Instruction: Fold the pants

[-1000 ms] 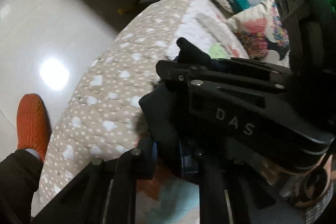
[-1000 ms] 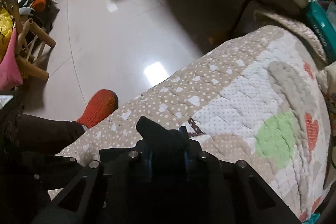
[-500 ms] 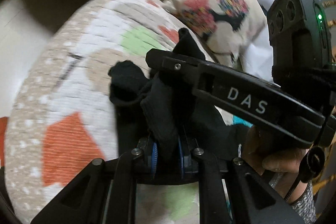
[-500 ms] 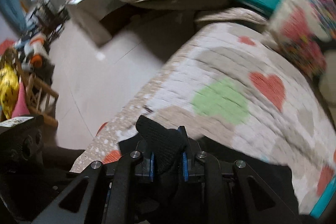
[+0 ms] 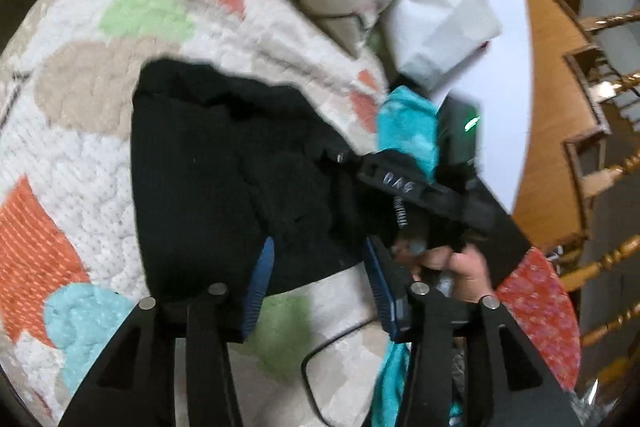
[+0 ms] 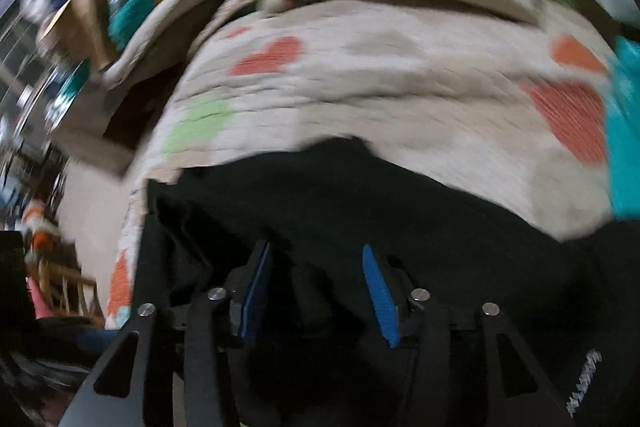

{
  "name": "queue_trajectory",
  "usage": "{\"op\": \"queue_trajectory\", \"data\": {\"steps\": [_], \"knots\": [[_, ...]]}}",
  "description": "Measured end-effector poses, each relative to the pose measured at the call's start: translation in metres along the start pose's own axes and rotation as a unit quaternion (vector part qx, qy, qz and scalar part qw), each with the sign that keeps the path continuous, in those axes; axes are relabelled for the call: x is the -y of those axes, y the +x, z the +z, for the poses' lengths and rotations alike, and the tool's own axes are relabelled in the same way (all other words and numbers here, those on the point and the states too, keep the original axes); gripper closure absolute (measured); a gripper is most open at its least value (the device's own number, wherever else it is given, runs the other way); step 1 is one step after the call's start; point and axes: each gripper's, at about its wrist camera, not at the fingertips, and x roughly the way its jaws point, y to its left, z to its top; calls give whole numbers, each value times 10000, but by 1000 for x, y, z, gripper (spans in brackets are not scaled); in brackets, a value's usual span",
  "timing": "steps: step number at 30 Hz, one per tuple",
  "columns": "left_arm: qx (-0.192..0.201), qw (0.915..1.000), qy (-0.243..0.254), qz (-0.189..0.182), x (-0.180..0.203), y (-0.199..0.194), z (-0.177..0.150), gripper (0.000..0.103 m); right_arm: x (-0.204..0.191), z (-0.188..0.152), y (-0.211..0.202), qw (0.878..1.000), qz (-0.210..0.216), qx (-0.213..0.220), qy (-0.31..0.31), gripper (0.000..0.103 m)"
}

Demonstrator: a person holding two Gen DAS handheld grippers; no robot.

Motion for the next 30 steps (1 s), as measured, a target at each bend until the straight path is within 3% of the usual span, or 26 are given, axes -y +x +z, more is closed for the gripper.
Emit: {"op": "queue_trajectory", "data": {"steps": [2,4,7,10,15,16,17,20,23,27,29,30], "knots": [[354,9990,104,270,-1,-16,2,46,17,-2,-13,9996,-51,161,224,50],[630,9953,-41,741,-13,-28,5,46,20,1,-30,9980,-374,430,268,49],[621,9906,-663,1025,-39,-26,10,46,7,9,-45,9973,-94,700,179,48],[624,9888,-825,1071,-46,-24,11,46,-26,17,-39,9972,464,571,-105,48],[702,9866,-529,1372,-35,-23,9,46,-82,16,6,9970,225,54,-744,49],[690,9866,-536,1377,-37,-19,12,46,-87,12,14,9967,85,-53,-807,77],[652,9867,-565,1375,-37,-16,12,46,-91,9,18,9965,36,-116,-825,96],[508,9875,-716,1312,-40,-2,12,46,-84,8,3,9984,193,180,-505,97],[329,9878,-736,1333,-40,15,7,46,-68,9,-13,9989,-50,398,-236,97],[266,9892,-529,1341,-33,30,2,43,-34,3,-16,9989,-336,296,161,96],[265,9887,-383,1421,-29,36,-1,42,-18,-3,-10,9982,-431,144,386,89],[272,9882,-287,1480,-26,41,-2,42,-12,-5,-9,9973,-556,79,481,74]]}}
